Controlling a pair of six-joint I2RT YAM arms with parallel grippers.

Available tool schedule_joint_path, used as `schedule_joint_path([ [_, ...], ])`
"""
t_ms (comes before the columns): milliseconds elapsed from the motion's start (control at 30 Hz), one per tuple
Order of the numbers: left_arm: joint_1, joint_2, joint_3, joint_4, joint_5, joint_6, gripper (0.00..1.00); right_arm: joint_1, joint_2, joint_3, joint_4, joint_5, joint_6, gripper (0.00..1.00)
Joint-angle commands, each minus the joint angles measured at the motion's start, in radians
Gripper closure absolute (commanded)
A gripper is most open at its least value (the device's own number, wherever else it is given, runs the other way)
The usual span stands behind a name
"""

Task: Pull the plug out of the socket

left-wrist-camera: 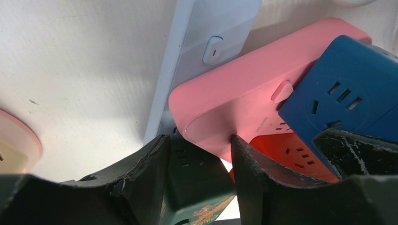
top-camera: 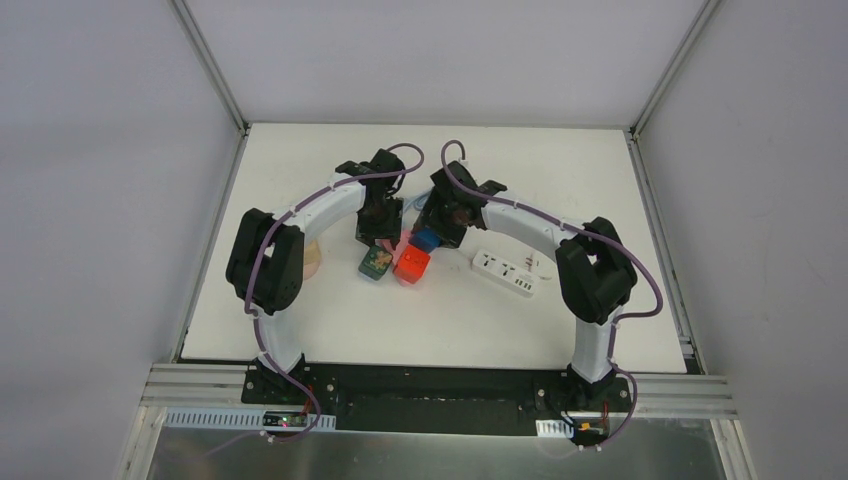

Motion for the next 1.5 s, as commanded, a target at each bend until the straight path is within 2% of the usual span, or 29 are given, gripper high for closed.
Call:
schedule_joint_path([
  [0, 0.004, 0.028, -0.044, -0.039, -0.054, -0.003, 0.50, 0.003, -0.032, 0.081, 0.057, -0.134, 0.019, 1.00],
  [200, 0.004, 0.035, -0.041, -0.043, -0.054, -0.003, 0.51, 0.066, -0.026, 0.075, 0.028, 0.071, -0.103, 1.00],
  [333, 0.006, 0.043, -0.034, -0.039, -0.023, -0.003, 0.51, 0.085, -0.026, 0.066, 0.012, 0.119, -0.135, 1.00],
  [467, 0.010, 0.056, -0.017, -0.032, 0.042, -0.012, 0.51, 0.079, -0.050, 0.068, 0.015, 0.092, -0.124, 1.00],
  [700, 0.021, 0.071, -0.016, -0.038, 0.068, -0.021, 0.51, 0.020, -0.092, -0.003, 0.154, -0.135, -0.037, 1.00],
  [733, 0.021, 0.073, -0.017, -0.038, 0.071, -0.022, 0.51, 0.027, -0.089, 0.005, 0.147, -0.121, -0.050, 1.00],
  [867, 0.021, 0.080, -0.017, -0.041, 0.070, -0.023, 0.51, 0.098, -0.034, 0.125, -0.025, 0.119, -0.158, 1.00],
  [933, 0.021, 0.087, -0.011, -0.052, 0.062, -0.025, 0.51, 0.109, -0.018, 0.150, -0.066, 0.151, -0.171, 1.00],
  [1033, 0.025, 0.101, -0.001, -0.074, 0.052, -0.034, 0.51, 0.099, -0.045, 0.123, -0.037, 0.134, -0.157, 1.00],
  [1200, 0.033, 0.102, -0.008, -0.076, 0.056, -0.040, 0.51, 0.031, -0.122, 0.012, 0.098, -0.042, -0.093, 1.00],
  [1267, 0.035, 0.104, -0.006, -0.076, 0.056, -0.040, 0.51, 0.031, -0.125, 0.009, 0.112, -0.053, -0.095, 1.00],
  [1333, 0.035, 0.109, -0.003, -0.079, 0.059, -0.042, 0.51, 0.061, -0.097, 0.055, 0.061, 0.007, -0.134, 1.00],
  [1433, 0.035, 0.115, 0.002, -0.089, 0.053, -0.047, 0.51, 0.145, -0.018, 0.163, -0.069, 0.242, -0.239, 1.00],
  [1467, 0.036, 0.118, 0.005, -0.094, 0.052, -0.049, 0.51, 0.163, 0.001, 0.190, -0.101, 0.279, -0.270, 1.00],
])
